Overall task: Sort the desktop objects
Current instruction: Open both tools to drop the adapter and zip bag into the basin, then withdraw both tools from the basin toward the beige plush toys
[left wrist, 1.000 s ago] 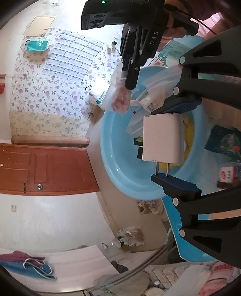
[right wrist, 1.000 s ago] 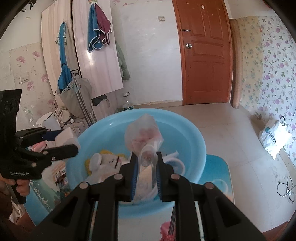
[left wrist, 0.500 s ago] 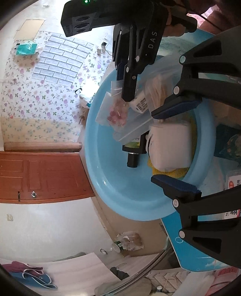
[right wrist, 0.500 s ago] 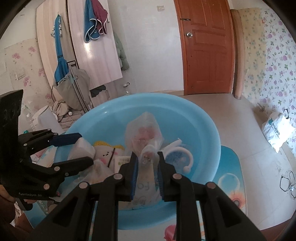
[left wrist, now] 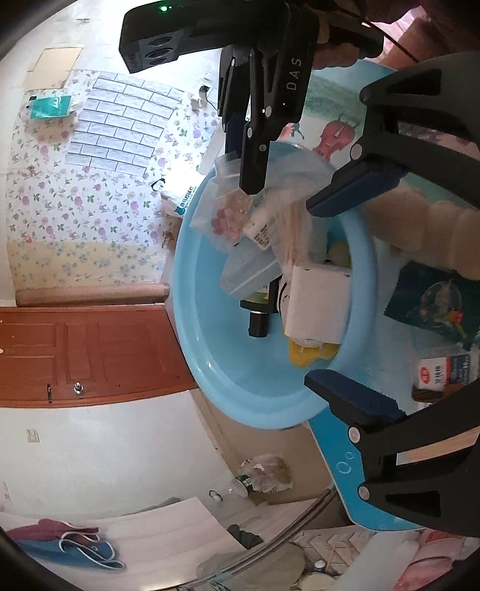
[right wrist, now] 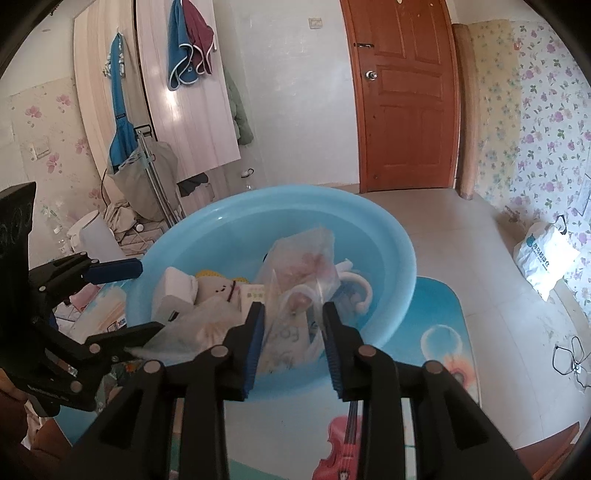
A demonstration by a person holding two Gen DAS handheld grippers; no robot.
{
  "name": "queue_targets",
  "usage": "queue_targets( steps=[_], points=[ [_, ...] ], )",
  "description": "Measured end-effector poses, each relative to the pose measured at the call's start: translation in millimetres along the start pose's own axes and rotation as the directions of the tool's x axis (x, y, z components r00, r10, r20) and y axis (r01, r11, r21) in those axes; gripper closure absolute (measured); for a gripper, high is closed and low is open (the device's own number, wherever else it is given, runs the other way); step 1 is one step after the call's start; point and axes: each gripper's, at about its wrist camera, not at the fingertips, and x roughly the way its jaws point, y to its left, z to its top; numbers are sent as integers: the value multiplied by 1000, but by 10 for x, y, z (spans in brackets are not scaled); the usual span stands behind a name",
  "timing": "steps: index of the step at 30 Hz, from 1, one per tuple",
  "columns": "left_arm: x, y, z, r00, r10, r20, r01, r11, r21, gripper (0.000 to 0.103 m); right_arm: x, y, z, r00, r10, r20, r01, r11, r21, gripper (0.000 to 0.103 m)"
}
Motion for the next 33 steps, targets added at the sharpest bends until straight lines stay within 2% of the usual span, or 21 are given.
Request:
queue_targets(
  steps=[7, 14, 25, 27, 33],
  points=[
    [-72, 120, -92, 999, -16, -38, 12, 996, -93, 13, -102, 88, -25, 1000, -6, 11, 6, 1000, -9, 56],
    [-102, 135, -164, 998, 29, -63, -35, 995, -95, 13, -202, 155, -63, 1000, -22, -1, 22, 1000, -11, 46],
    [-167, 215, -391, 995, 48, -91, -60, 990, -129, 13, -268, 136, -218, 999, -15, -31, 15, 1000, 17, 44],
    [-202, 228, -468, 994, 67, -89, -79, 987, -136, 13, -271, 150, -237, 999, -11, -33, 12, 1000, 17, 40],
    [-274, 302, -712, 992, 70, -107, -87, 983, -163, 13, -105, 222, -462, 993, 6, -121, -2, 1000, 31, 40]
  ],
)
